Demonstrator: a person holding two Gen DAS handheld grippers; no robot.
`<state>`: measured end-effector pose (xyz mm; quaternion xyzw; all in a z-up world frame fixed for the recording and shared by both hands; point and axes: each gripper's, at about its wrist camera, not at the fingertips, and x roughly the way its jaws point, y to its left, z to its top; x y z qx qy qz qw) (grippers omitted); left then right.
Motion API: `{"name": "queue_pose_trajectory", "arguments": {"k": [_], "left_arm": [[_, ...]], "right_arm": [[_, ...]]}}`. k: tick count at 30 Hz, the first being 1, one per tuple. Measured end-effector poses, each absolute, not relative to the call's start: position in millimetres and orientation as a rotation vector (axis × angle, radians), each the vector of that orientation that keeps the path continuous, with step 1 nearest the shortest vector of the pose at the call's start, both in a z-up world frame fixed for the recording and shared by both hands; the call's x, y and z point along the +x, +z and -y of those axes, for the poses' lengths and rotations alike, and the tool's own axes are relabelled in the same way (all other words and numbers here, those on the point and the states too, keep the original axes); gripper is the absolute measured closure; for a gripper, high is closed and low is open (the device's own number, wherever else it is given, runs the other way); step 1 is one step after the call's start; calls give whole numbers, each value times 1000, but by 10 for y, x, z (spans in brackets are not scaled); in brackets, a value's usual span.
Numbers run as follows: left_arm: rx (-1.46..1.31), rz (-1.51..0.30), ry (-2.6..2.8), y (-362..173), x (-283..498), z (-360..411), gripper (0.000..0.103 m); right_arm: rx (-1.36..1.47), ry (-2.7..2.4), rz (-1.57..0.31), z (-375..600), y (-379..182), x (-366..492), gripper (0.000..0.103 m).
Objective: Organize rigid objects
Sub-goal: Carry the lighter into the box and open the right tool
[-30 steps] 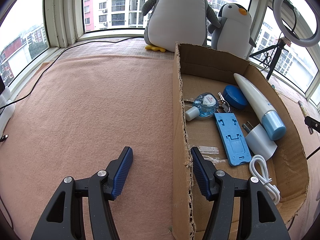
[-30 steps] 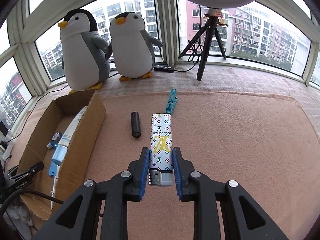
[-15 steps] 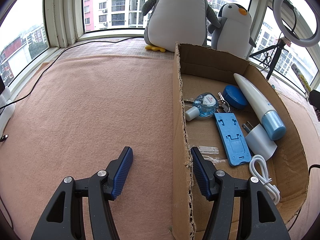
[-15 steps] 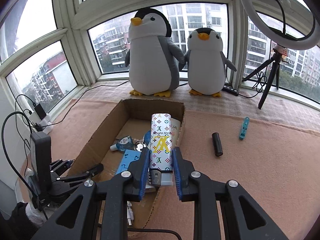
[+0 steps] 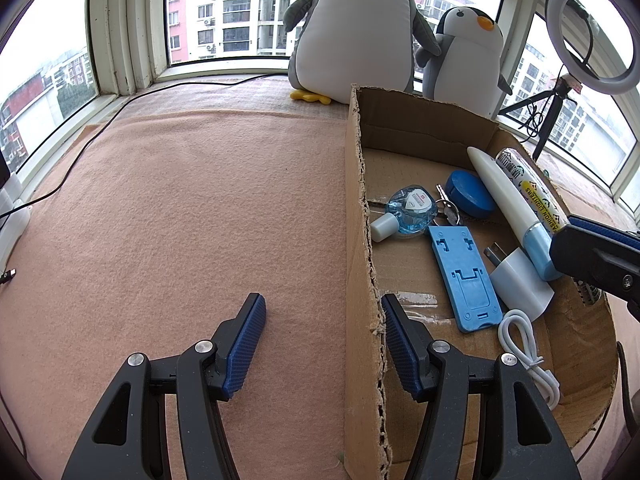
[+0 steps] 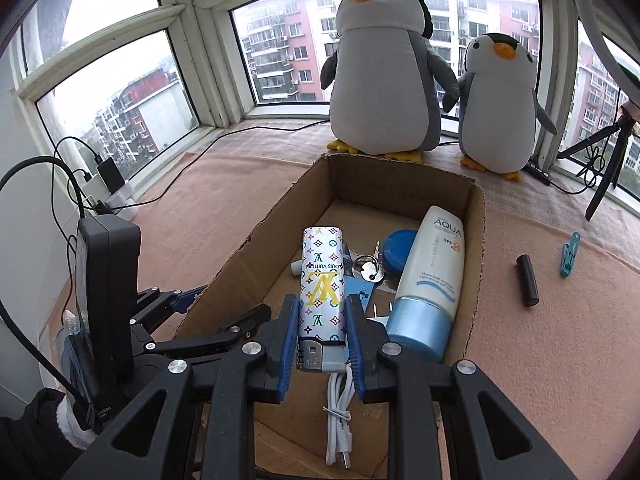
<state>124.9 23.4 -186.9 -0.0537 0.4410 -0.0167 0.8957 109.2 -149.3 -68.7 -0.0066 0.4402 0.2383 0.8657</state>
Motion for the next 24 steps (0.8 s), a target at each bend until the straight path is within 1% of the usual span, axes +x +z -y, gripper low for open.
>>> {"name": "queue_pose_trajectory", "arguments": {"k": [1,3,4,5,14,24], "left_arm": [[-111,-914,-35,-1869,1247,-236,40],[-111,-914,-35,-1869,1250,-233,40],[-111,-914,-35,-1869,1247,-236,40],[-111,-914,-35,-1870,1248,-236,40],[-112,-914,-36,-1863,1262,-221,40],[-112,-914,-36,-1863,1262,-221,40]], "right_arm": [[-10,500,-922,1496,-695,1096,82],[-9,507,-920,1501,-694,1086,74],[-9,502,-914,1504,-689,1081,63],[-9,502,-911,1507,-682,1083,55],[20,501,-905,1563,-662,1084,54],[81,460,-881,1861,-524,1106,53]]}}
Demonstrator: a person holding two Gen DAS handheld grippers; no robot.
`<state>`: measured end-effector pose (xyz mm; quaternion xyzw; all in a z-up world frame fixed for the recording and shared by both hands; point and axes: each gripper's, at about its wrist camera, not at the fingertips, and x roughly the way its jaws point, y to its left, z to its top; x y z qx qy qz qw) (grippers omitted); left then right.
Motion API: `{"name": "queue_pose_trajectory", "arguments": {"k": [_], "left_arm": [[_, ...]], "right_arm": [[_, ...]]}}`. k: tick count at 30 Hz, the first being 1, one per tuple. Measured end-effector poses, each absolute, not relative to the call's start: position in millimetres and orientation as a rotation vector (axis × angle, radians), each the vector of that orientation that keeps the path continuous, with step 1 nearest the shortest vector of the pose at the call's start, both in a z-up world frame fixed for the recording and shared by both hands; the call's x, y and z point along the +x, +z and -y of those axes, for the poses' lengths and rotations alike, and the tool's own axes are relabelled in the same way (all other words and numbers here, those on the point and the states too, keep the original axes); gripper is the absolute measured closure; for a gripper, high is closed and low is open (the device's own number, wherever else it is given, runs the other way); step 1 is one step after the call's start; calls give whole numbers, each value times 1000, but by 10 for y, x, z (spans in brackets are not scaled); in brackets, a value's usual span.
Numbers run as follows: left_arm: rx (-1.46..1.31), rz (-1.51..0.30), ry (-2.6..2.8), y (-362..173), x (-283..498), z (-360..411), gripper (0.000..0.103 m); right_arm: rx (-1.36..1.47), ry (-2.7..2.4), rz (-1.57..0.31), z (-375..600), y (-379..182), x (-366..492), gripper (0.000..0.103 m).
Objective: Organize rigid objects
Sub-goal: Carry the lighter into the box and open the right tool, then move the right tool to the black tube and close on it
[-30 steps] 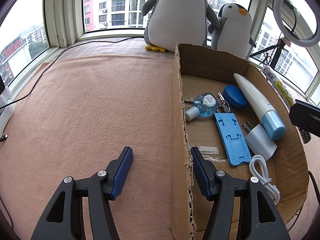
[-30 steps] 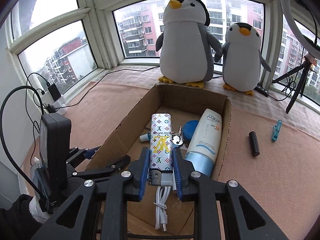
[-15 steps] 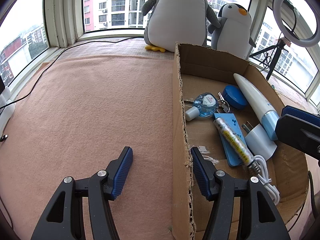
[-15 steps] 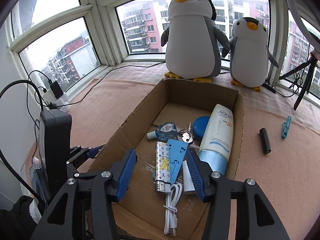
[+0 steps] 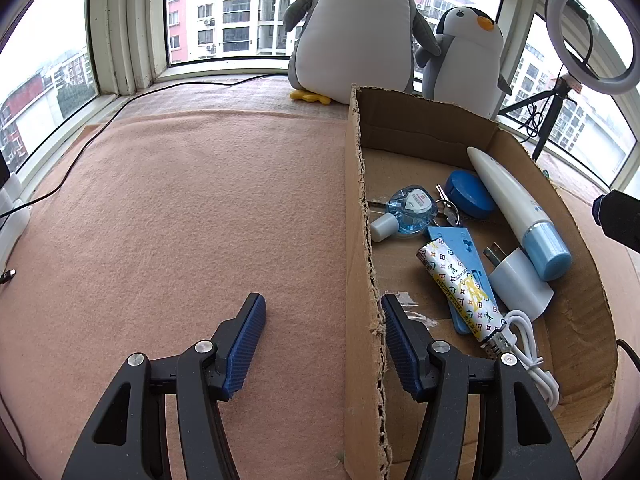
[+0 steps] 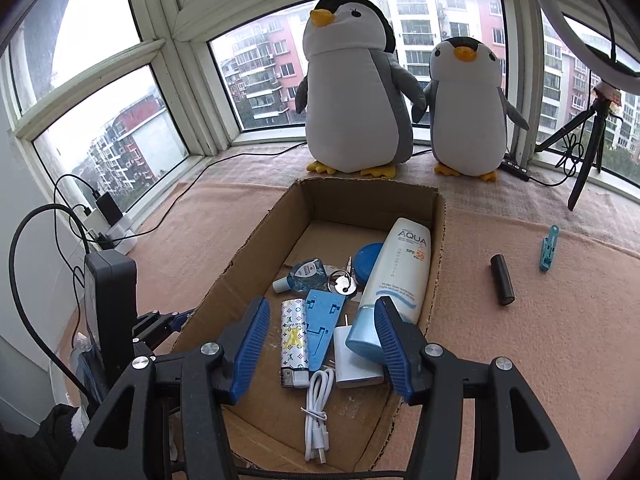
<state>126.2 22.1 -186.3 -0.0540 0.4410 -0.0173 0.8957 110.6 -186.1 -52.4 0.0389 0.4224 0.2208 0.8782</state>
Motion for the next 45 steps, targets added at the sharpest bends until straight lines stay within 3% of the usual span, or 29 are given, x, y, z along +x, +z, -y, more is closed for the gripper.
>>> {"name": "queue_pose_trajectory", "arguments": {"k": [19,40,45], "left_arm": [[-112,-914,-36,-1863,1260,-224,40],[-112,-913,-37,-1863,1258,-224,39],[-112,-913,-37,-1863,1258,-225,39]], "right_arm": [[152,295,-863,2597,-495,1248,52],[96,165,-955,2973,-1083,1857,53],[62,164,-982,2904,-1213,1993,63]]}}
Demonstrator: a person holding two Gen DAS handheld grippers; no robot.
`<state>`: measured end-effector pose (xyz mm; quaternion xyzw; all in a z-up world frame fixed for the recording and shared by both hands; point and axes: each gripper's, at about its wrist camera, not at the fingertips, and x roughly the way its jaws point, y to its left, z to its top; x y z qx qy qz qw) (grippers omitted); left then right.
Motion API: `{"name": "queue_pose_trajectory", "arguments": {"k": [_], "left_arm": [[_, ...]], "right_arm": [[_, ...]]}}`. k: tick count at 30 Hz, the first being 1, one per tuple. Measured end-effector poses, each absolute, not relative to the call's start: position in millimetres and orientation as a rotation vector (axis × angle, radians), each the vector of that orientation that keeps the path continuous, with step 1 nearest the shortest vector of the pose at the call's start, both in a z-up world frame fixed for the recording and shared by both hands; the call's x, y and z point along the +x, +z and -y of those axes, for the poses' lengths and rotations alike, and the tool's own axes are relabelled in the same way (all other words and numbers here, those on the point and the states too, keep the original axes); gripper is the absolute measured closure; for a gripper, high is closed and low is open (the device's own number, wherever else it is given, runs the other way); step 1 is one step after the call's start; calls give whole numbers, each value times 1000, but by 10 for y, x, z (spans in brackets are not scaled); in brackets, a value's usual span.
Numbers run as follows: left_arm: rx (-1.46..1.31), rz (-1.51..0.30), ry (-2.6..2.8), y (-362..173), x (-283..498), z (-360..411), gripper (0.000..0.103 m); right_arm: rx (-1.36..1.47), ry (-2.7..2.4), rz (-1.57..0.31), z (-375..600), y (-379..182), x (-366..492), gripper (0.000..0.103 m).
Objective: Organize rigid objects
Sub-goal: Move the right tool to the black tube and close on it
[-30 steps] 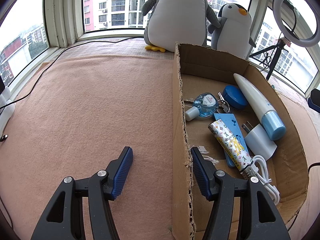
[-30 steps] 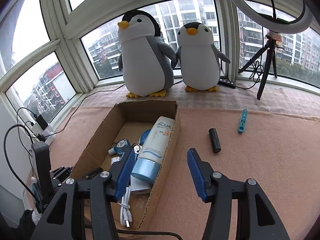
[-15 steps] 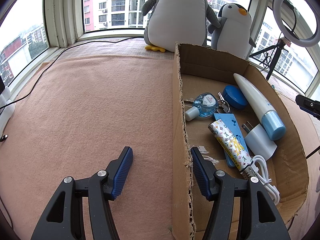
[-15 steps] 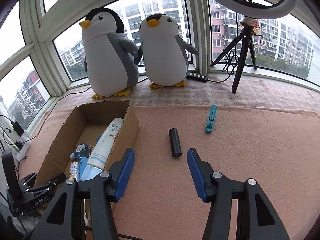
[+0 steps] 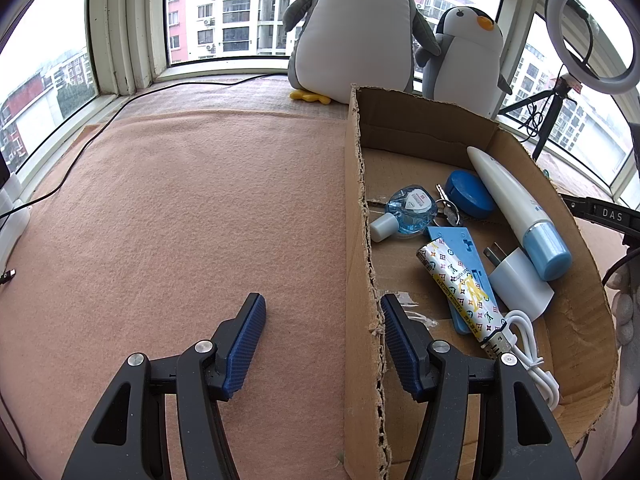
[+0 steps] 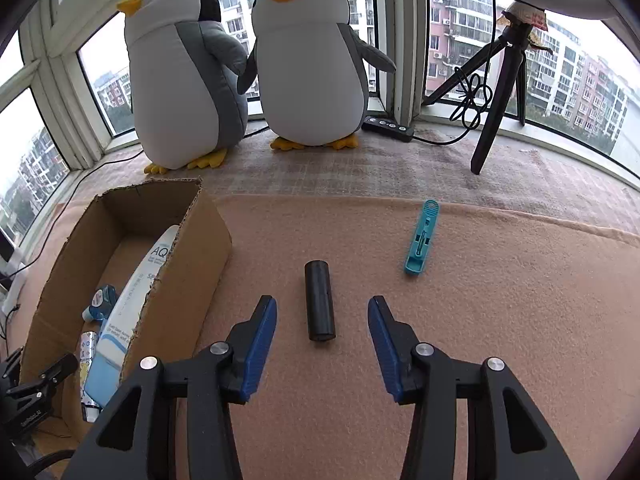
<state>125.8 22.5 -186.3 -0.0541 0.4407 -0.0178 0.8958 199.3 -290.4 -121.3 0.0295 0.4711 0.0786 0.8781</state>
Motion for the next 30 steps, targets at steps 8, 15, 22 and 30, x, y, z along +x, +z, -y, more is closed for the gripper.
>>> {"name": "queue_pose_trajectory", "arguments": {"k": [8,15,22,30], "left_arm": [[-112,-913,-37,-1862,1259,-223,40],[-112,-913,-37,-1862,1260,-221,40],[-112,-913,-37,-1863,1256,-227,40],[-112,-913,-37,-1862,1259,-222,40]], "right_arm": [[35,157,-1026,2835,-1372,2159,76],[2,144,-1065,2789,-1476,2240,84],[-10,143,-1067,2780,-1479,2234,88],[4,151,-1007,2772,-1215,2094,88]]}}
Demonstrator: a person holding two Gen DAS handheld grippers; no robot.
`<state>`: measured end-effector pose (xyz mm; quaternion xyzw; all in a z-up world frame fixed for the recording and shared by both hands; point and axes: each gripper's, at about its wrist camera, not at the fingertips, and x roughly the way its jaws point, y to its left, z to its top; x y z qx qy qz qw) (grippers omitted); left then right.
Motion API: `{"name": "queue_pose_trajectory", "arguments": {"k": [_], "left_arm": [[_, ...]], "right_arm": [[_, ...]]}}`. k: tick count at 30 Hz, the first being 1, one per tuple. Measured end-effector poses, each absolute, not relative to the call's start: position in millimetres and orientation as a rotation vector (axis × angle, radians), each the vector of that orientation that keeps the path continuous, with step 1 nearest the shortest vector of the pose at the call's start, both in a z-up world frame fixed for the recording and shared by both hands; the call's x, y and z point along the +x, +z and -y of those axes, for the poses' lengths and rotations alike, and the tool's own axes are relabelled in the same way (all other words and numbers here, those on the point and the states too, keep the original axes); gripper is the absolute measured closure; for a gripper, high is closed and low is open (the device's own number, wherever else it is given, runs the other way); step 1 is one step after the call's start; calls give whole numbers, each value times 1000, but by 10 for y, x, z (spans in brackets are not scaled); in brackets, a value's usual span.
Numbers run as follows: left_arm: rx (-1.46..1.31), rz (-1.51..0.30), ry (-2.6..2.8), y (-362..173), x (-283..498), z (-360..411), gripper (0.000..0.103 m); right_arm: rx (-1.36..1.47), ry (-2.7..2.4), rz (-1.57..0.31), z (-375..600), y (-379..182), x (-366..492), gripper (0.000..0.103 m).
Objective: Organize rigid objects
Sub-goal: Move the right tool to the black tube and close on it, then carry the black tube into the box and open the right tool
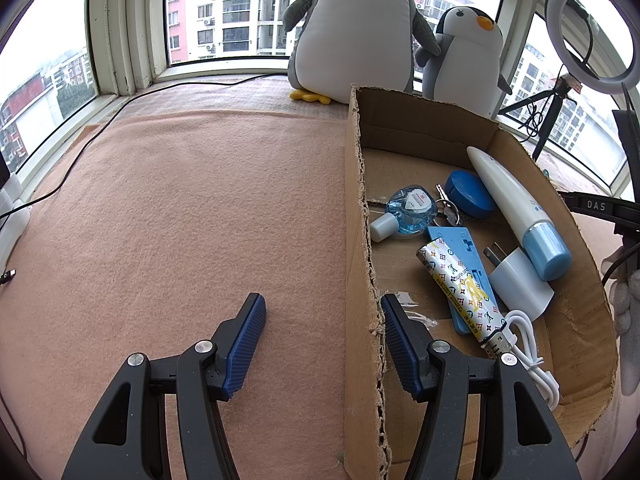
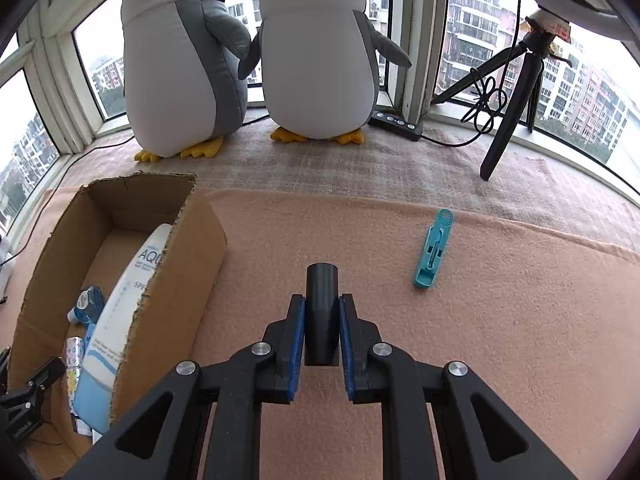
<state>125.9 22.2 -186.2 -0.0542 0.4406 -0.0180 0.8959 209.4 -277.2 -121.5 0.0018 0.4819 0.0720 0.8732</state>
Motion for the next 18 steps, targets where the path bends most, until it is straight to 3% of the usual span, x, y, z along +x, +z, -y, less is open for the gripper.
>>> {"name": "queue_pose_trajectory", "arguments": {"k": [18], "left_arm": [[-112,-913,-38,-1862,1258,-224,40]], "right_arm": [[-34,372,-830,2024,-348,1808,88]]}}
